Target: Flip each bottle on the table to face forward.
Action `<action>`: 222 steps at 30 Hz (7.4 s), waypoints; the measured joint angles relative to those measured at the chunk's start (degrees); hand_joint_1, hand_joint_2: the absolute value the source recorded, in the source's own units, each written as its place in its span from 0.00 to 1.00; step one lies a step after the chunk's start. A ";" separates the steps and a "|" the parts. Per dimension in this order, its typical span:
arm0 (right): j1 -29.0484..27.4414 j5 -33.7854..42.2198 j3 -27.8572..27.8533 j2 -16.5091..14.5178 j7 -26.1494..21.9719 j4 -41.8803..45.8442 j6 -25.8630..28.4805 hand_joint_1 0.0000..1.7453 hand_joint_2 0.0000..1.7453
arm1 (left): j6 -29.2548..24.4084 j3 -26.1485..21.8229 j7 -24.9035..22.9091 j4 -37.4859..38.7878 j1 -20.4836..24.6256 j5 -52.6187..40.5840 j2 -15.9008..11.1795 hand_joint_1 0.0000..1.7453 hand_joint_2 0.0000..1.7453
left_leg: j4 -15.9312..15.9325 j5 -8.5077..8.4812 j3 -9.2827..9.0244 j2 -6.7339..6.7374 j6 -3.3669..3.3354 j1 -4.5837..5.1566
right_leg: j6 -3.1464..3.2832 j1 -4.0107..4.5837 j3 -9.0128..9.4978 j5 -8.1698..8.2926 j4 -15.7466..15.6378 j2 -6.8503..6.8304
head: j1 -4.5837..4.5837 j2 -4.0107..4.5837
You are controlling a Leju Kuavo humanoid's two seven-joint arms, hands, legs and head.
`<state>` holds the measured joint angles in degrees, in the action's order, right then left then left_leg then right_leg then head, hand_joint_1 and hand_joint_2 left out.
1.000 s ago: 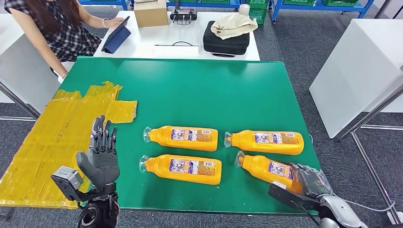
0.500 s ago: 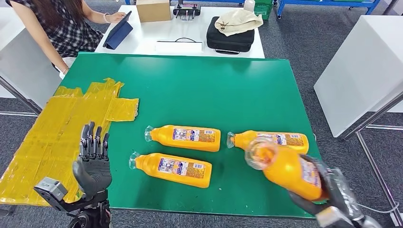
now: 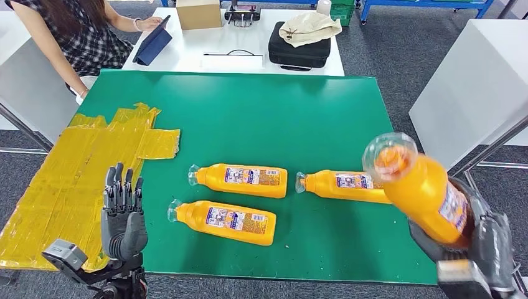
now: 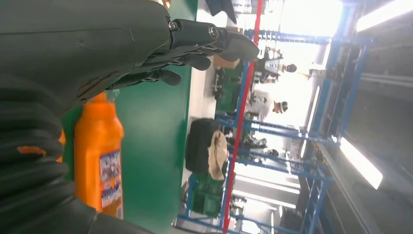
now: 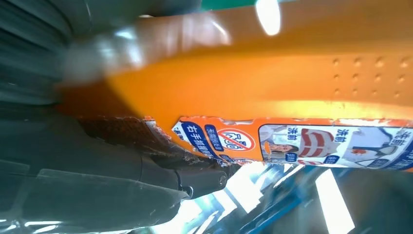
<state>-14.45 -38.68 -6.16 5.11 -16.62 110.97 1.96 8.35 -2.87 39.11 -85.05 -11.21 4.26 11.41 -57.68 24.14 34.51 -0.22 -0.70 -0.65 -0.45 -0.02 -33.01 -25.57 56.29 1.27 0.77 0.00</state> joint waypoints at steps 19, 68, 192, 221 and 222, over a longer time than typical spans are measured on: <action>27.71 -2.35 31.19 -18.99 12.31 -42.17 13.84 1.00 1.00 | -0.92 16.06 -1.27 13.26 12.67 5.53 -0.60 0.00 1.00 | 0.00 -0.71 0.76 -0.29 0.20 -0.01 | 0.03 -0.03 -0.88 0.37 0.19 -0.25 | -0.02 0.00; 27.73 -15.48 49.00 -21.24 15.22 -55.53 14.22 1.00 1.00 | 2.72 17.80 -6.68 8.20 8.48 8.85 -0.98 0.00 1.00 | 0.01 -0.69 0.83 -0.27 0.22 -0.02 | 0.03 -0.03 -1.00 0.36 0.18 -0.28 | -0.01 0.00; 11.74 -30.38 46.77 -9.63 20.04 -16.89 12.48 0.00 0.00 | -42.20 19.25 -39.85 40.01 31.57 -94.11 -15.18 1.00 1.00 | 0.01 -0.81 0.80 -0.26 0.30 -0.01 | 0.07 -0.04 -0.98 0.42 0.20 -0.24 | -0.04 0.00; 11.20 -30.03 46.45 -9.67 20.87 -19.13 11.09 0.00 0.00 | -37.55 23.28 -48.25 62.46 42.27 -93.36 -20.09 0.73 1.00 | 0.07 -0.86 0.82 -0.35 0.44 -0.07 | 0.22 0.03 -1.00 0.49 0.23 -0.32 | -0.04 0.00; 11.19 -29.99 46.45 -9.66 20.98 -19.19 10.92 0.00 0.00 | -37.07 22.61 -47.66 62.58 42.27 -93.20 -20.11 0.48 0.75 | 0.07 -0.86 0.82 -0.34 0.44 -0.07 | 0.21 0.03 -1.01 0.49 0.23 -0.32 | -0.03 0.00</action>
<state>-3.27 -68.67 40.28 -4.55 4.36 91.78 12.88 -28.72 19.74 -8.55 -22.47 31.05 -88.94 -8.70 -57.61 23.27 35.34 -0.56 -0.27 -0.72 -0.24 0.01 -34.02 -25.09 56.52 0.95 0.74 0.00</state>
